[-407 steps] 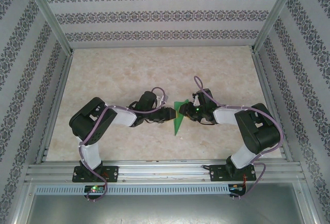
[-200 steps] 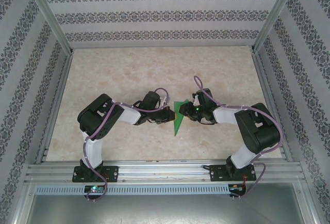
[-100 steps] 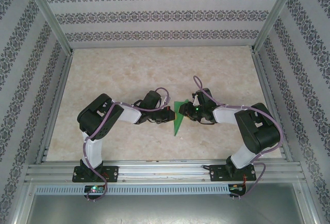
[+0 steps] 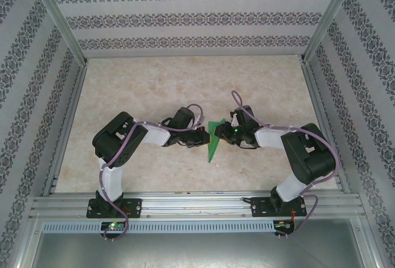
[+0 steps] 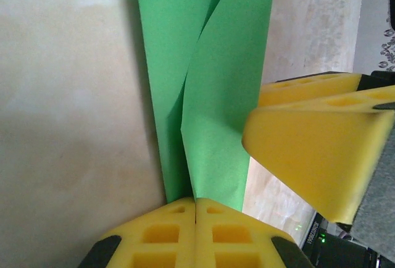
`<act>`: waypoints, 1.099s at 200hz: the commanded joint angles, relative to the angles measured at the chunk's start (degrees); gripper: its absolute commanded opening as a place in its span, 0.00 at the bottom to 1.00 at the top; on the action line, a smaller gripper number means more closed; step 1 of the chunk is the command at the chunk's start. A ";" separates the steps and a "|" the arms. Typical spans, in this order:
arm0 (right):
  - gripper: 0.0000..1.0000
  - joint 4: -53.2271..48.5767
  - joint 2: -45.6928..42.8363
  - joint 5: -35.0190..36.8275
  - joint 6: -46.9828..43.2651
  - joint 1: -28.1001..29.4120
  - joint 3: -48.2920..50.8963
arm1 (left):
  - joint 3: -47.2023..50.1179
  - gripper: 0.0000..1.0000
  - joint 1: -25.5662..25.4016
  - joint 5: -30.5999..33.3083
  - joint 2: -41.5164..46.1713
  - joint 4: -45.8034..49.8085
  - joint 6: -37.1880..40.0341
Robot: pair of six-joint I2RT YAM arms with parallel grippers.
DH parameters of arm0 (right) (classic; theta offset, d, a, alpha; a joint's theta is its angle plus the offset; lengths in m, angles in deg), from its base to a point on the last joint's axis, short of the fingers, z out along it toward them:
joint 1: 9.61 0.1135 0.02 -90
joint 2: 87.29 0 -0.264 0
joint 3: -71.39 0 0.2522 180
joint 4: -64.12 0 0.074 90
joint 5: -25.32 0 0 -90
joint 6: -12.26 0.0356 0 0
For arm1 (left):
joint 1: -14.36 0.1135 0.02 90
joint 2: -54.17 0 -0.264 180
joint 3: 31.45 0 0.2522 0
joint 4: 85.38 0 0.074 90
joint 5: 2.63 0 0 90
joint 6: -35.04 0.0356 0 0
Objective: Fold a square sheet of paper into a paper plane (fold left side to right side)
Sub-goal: Fold the wing for the fifth time at the center of the table.
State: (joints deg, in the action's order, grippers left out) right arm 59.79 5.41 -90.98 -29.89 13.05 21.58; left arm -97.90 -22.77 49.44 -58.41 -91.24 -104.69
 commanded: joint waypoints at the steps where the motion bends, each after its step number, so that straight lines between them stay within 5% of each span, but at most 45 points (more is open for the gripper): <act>1: 0.33 -0.20 -1.87 0.99 -0.04 0.28 0.72 | 0.44 0.00 0.74 6.53 -1.76 8.93 2.10; 99: 0.32 -5.16 -6.95 2.92 -1.38 -0.90 0.84 | -1.23 0.00 0.52 6.80 -3.26 11.27 2.21; 168: 0.06 -10.30 -4.45 -0.50 -4.96 -0.90 -5.43 | -2.09 0.00 0.13 6.90 -3.62 12.46 2.69; 220: 0.01 -11.14 0.97 -0.68 -5.59 0.19 -9.09 | -2.31 0.00 0.21 6.78 -3.87 12.59 2.57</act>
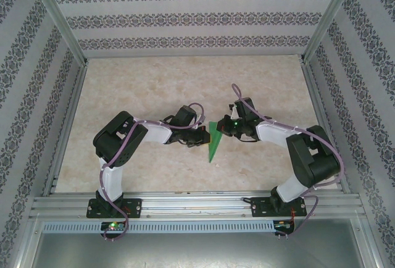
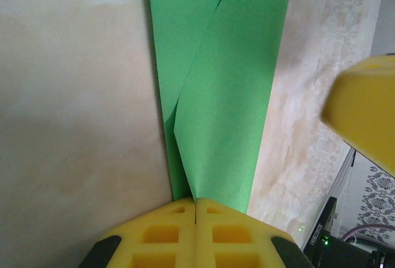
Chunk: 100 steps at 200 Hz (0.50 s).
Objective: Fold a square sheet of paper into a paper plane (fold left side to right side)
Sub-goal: Fold the wing for the fifth time at the center of the table.
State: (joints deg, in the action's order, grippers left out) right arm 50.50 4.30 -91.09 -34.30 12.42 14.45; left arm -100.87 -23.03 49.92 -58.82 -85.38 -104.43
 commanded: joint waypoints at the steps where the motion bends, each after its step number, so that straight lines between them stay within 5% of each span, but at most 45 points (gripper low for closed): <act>1: 0.01 -1.92 2.23 -0.61 -1.17 0.87 -2.02 | 0.69 0.00 0.47 6.27 -3.46 6.73 2.34; 100: 0.00 -5.47 4.91 2.58 -2.39 1.53 -2.43 | 0.37 0.00 0.42 6.06 -3.91 7.17 2.36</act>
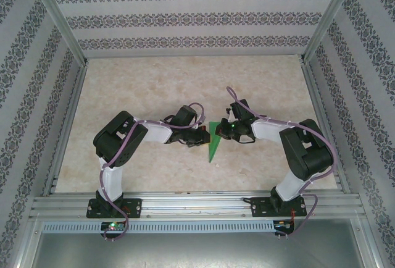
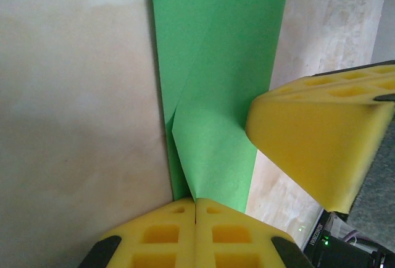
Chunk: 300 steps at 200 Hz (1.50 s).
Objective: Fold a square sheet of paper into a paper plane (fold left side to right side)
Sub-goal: Fold the wing for the fifth time at the center of the table.
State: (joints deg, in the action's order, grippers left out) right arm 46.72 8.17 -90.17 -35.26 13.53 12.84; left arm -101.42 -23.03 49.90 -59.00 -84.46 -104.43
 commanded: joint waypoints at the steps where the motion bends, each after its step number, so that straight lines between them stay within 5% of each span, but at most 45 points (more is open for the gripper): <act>1: 0.00 -1.71 1.04 1.67 -1.43 0.42 -0.81 | 0.87 0.00 0.40 6.09 -3.73 6.25 2.36; 236: 0.00 0.29 2.77 1.51 -0.46 -2.47 6.99 | 0.17 0.01 -0.23 4.07 -3.91 5.72 3.21; 300: 0.00 0.44 3.93 0.54 -1.43 -2.82 7.35 | 0.76 0.16 -0.07 4.39 -1.71 6.03 3.60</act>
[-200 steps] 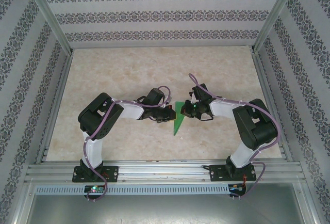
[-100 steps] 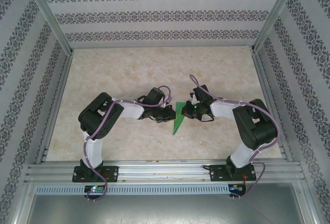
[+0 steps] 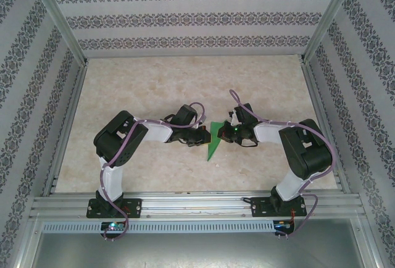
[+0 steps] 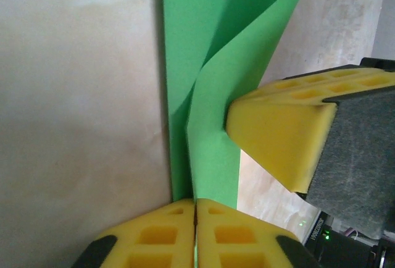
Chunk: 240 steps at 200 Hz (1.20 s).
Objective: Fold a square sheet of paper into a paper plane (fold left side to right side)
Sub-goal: Fold the wing for the fifth time at the center of the table.
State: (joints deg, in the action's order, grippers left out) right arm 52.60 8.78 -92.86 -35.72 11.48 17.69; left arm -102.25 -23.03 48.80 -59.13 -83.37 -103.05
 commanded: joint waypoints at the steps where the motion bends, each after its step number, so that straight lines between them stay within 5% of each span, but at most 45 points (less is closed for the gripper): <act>1: 0.00 -5.42 3.33 3.23 -0.97 -0.77 2.50 | 1.59 0.16 -0.06 5.50 -1.49 4.96 2.27; 96: 0.00 -5.43 4.04 2.87 -1.50 -0.78 2.32 | 3.55 0.40 3.51 9.00 12.84 12.47 5.29; 182: 0.00 -5.32 4.17 2.70 -1.77 -0.69 2.15 | 4.88 0.40 5.79 9.74 26.08 22.77 8.22; 240: 0.00 -5.67 4.17 2.96 -1.94 -0.43 2.06 | 9.27 0.31 5.50 5.59 29.78 20.06 3.55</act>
State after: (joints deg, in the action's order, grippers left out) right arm 52.99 9.41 -94.76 -36.14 10.75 17.69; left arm -94.12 -17.76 56.37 -31.68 -64.64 -97.74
